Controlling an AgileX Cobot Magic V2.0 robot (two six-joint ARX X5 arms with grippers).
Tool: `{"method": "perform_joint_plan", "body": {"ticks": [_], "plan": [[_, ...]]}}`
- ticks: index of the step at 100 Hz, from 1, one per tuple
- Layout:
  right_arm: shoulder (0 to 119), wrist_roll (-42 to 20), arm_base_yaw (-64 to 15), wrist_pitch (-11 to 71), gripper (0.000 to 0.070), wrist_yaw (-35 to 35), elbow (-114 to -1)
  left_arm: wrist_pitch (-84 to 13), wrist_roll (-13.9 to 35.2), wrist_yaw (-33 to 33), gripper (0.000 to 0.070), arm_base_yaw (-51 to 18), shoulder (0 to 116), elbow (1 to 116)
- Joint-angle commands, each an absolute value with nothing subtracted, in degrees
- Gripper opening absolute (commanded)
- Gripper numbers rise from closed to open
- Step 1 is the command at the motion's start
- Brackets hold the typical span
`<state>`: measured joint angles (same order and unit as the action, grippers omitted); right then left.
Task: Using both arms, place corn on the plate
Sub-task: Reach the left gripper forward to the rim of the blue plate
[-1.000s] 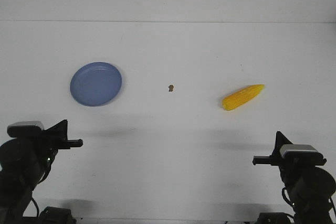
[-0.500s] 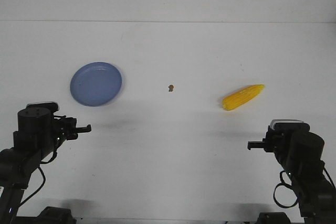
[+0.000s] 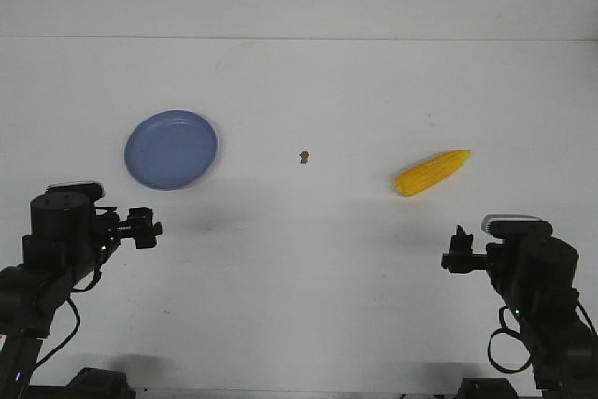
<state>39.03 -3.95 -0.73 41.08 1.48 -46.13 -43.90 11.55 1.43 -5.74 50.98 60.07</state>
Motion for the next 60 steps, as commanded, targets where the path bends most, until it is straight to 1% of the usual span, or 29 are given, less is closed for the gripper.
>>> {"method": "perform_joint_plan", "body": {"ticks": [1, 18, 32, 42, 60], "plan": [[38.9, -4.4, -0.8, 40.7, 0.0613, 1.5, -47.0, -43.6, 11.9, 1.5, 0.0626, -5.7, 50.9, 61.1], [38.9, -4.5, -0.8, 40.3, 0.0612, 1.5, -47.0, -43.0, 12.2, 1.5, 0.0625, -5.7, 51.0, 61.1], [39.1, -4.5, -0.8, 40.3, 0.0612, 1.5, -47.0, -38.7, 12.3, 1.4, 0.0625, -4.6, 53.4, 61.2], [39.0, -4.5, -0.8, 39.8, 0.0612, 1.5, -47.0, -35.3, 12.6, 1.4, 0.0625, -1.7, 58.2, 62.0], [39.0, -4.5, -0.8, 39.1, 0.0612, 1.5, -47.0, -32.1, 12.6, 1.5, 0.0625, 3.4, 71.5, 65.6]]}}
